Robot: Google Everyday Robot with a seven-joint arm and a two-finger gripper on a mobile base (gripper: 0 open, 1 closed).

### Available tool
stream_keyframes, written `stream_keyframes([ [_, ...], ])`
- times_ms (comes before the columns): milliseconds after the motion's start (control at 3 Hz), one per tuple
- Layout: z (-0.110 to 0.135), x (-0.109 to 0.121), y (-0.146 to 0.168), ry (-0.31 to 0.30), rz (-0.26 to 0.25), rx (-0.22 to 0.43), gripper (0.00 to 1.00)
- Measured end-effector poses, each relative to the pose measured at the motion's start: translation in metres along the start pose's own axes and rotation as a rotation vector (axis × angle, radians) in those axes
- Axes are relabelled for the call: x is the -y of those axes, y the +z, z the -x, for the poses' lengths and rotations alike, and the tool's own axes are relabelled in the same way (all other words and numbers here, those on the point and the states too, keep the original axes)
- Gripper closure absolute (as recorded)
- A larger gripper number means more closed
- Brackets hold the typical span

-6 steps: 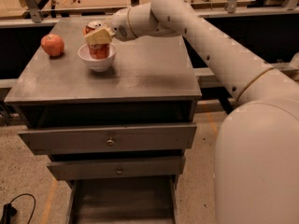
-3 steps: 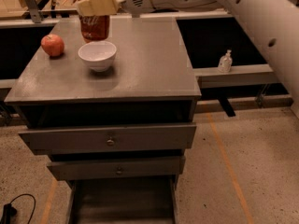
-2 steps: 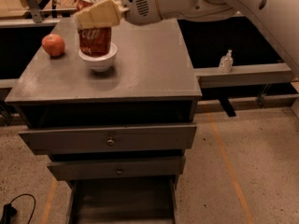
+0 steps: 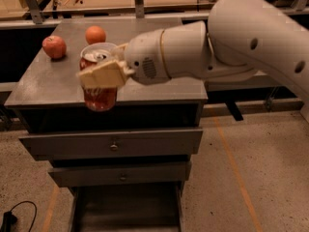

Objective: Place coke can into bottom drawer

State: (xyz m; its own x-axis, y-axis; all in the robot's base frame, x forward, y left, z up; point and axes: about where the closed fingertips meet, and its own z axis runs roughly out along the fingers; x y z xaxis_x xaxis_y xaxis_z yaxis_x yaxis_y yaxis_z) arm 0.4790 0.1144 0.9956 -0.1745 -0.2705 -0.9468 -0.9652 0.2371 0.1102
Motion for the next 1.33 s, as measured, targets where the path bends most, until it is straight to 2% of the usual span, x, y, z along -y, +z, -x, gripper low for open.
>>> stream_keyframes([
  [333, -0.048, -0.013, 0.011, 0.018, 0.012, -0.059, 1.00],
  [667, -0.044, -0.020, 0.019, 0.029, 0.019, -0.031, 1.00],
  [1000, -0.056, -0.040, 0.038, 0.042, -0.005, 0.017, 1.00],
  [1333, -0.100, -0.056, 0.076, 0.021, -0.015, 0.012, 1.00],
])
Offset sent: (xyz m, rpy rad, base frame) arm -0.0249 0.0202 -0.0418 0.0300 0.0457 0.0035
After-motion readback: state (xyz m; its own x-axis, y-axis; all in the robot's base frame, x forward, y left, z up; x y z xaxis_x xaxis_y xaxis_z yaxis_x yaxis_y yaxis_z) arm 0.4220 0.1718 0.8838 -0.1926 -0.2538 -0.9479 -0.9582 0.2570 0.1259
